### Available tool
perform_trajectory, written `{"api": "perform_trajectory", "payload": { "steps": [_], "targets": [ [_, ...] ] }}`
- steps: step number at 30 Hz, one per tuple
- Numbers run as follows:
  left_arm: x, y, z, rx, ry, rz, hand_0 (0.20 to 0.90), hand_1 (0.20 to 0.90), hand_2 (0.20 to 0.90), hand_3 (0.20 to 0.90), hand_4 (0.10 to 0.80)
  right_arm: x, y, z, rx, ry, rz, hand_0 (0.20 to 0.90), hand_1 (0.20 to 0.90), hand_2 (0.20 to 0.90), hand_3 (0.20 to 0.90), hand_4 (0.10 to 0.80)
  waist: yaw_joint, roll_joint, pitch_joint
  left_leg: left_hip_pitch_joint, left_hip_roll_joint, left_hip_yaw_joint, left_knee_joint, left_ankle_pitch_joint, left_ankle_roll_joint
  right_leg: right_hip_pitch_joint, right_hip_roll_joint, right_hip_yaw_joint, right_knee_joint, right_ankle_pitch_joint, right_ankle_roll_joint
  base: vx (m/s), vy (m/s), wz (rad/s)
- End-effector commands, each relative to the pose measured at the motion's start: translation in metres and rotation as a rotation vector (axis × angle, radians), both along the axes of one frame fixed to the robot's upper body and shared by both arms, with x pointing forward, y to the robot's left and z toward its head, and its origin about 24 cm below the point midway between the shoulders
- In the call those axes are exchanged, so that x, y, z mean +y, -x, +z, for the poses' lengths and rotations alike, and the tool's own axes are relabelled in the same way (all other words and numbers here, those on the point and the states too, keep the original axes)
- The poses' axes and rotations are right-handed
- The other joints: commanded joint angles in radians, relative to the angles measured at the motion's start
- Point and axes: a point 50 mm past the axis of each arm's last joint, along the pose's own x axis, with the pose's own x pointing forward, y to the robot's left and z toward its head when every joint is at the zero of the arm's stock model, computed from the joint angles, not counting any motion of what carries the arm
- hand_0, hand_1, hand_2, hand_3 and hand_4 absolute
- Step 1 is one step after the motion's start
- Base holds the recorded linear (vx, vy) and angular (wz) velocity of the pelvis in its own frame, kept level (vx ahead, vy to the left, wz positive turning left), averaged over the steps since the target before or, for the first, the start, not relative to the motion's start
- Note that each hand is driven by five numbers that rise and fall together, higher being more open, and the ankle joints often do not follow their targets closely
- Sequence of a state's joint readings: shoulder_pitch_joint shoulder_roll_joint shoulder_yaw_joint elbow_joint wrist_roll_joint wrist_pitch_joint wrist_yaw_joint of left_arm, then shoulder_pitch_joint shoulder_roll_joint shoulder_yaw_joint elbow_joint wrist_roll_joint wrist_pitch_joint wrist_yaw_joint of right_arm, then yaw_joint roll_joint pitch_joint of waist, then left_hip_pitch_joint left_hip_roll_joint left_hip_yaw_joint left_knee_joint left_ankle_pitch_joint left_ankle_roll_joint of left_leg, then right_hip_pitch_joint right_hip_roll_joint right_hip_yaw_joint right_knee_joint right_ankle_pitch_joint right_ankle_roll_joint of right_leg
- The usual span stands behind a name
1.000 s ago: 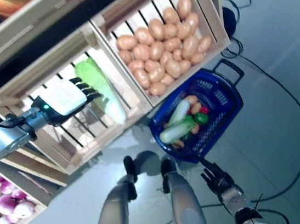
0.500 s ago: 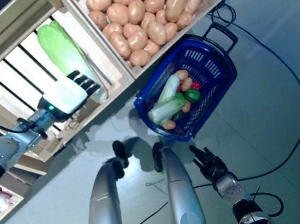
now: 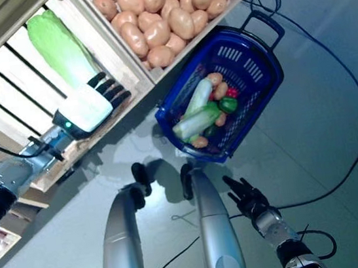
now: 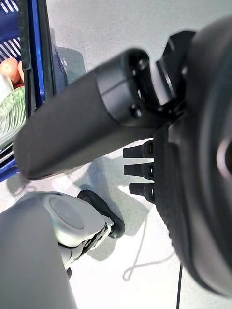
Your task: Put vegetables into the basket
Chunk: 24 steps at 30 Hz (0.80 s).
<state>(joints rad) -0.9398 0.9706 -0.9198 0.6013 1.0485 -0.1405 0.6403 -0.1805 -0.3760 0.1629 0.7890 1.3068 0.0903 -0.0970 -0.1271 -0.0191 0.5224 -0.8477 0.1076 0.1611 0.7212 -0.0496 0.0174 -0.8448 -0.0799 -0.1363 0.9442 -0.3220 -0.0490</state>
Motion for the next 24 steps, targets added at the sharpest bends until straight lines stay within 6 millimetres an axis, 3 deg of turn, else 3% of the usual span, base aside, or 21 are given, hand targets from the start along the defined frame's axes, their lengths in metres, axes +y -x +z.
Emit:
{"api": "perform_trajectory", "payload": {
  "steps": [1, 15, 24],
  "targets": [
    [-0.005, -0.008, 0.069, -0.239, 0.027, 0.001, 0.9, 0.9, 0.9, 0.9, 0.8, -0.024, 0.008, 0.003, -0.035, 0.026, -0.067, 0.9, 0.9, 0.9, 0.9, 0.8, -0.017, 0.008, -0.002, 0.07, 0.004, 0.03, 0.074, -0.176, -0.008, 0.061, 0.003, 0.018, -0.094, 0.088, 0.033, 0.007, -0.008, -0.04],
    [0.018, -0.015, 0.088, -0.27, -0.049, 0.186, 0.9, 0.9, 0.9, 0.9, 0.8, -0.035, 0.025, -0.005, -0.024, 0.009, -0.113, 0.9, 0.9, 0.9, 0.9, 0.8, -0.029, 0.003, -0.002, 0.012, 0.014, 0.028, 0.112, -0.195, 0.006, 0.0, -0.011, 0.02, -0.074, 0.093, 0.037, 0.027, 0.009, 0.0],
    [0.032, -0.016, 0.075, -0.241, -0.021, 0.26, 0.9, 0.9, 0.9, 0.9, 0.8, -0.042, 0.029, -0.002, -0.019, 0.019, -0.139, 0.9, 0.9, 0.9, 0.9, 0.8, -0.031, -0.001, -0.002, -0.035, 0.015, 0.023, 0.169, -0.225, 0.014, -0.046, -0.022, 0.024, -0.03, 0.078, 0.033, 0.043, 0.05, 0.0]
  ]
}}
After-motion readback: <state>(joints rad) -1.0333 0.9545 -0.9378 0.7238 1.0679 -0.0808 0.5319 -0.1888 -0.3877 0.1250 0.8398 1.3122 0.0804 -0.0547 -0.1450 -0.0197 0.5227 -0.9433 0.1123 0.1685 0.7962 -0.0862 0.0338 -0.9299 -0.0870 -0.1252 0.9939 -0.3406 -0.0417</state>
